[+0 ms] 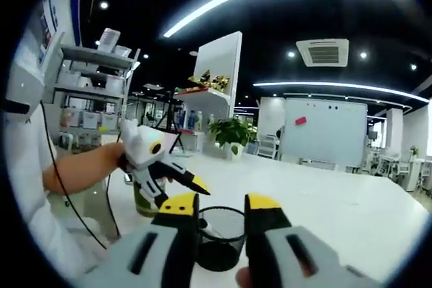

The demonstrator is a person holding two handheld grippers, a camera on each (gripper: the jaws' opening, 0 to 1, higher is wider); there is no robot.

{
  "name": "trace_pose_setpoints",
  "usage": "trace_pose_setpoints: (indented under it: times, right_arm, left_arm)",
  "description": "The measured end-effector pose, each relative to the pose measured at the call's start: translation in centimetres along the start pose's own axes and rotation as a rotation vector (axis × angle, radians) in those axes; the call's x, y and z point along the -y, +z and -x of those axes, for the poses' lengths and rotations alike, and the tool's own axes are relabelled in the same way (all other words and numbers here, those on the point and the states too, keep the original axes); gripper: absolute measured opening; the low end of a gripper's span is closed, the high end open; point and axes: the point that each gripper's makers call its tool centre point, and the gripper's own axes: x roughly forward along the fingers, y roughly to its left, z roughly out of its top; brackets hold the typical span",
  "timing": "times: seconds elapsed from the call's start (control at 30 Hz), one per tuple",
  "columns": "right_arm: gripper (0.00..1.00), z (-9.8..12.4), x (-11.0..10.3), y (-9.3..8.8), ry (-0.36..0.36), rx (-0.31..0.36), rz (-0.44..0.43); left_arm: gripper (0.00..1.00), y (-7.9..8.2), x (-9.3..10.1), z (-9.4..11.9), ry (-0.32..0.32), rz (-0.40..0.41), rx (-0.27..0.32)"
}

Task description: Pick up the whiteboard markers from the pen holder and place them facing the whiteboard neatly

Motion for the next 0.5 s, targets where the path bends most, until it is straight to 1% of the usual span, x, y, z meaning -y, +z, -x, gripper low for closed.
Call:
trace_pose_setpoints:
  times: [0.5]
  right_arm:
    - [0.26,-0.26,-0.32,-0.62,0.002,-0.004,-0.014]
  left_arm:
    - [0.55,-0.06,-0.24,-0.03,0.001,0.000,0.000]
